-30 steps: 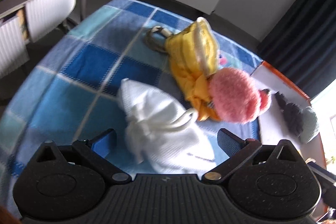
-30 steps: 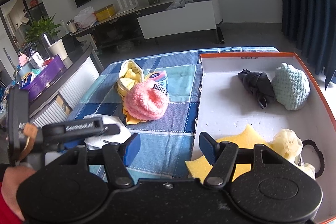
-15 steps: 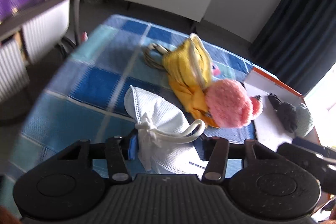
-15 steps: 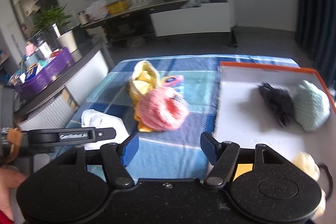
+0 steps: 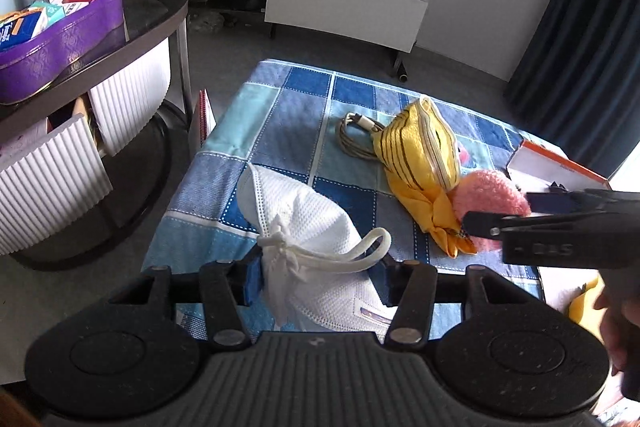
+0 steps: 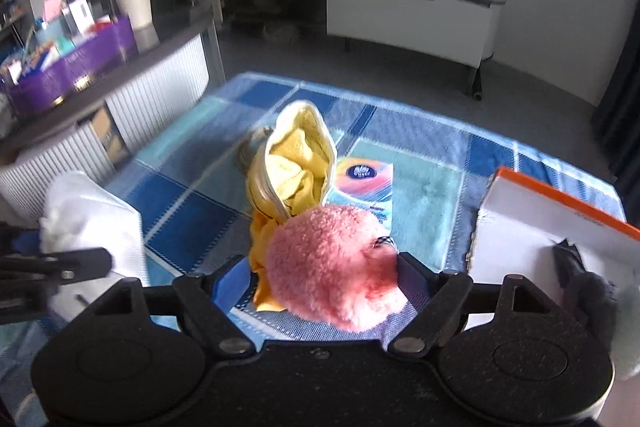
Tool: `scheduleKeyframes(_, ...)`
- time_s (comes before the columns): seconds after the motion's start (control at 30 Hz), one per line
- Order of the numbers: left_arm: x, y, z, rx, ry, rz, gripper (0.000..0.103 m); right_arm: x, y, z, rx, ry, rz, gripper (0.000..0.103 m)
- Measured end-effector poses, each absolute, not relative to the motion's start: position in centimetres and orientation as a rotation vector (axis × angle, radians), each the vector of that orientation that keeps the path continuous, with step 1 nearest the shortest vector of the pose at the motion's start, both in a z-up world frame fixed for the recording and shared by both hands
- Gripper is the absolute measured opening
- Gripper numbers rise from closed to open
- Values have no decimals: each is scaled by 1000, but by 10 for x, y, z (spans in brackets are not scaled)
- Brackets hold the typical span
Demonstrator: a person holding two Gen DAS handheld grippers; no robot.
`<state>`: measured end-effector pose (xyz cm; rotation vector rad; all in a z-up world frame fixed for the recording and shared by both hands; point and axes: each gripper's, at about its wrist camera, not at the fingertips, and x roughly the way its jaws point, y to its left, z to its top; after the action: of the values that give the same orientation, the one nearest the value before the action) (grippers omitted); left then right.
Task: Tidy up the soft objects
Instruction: 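Carry the white bag and pink fluffy hat with both tools over the box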
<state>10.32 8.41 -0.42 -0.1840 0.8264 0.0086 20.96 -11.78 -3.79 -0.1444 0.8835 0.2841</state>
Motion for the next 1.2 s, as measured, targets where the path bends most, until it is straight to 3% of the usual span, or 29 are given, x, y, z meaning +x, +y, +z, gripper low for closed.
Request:
scheduleKeyframes(0.07,105,85,-5,-187,827,7,53,215,-121,-48,-121,917,292,91)
scheduleKeyframes(0.13,104,84,-5,-187,829,6,53,212,-127,-53,-91,912,277,69)
scheduleKeyframes(0.23,103,83,-5,-182,827,2,53,201,-138,-48,-21,902,262,56)
scheduleKeyframes(1.2,73,24,18,-91,807,-92,53,82,-188,15,136,771,164,55)
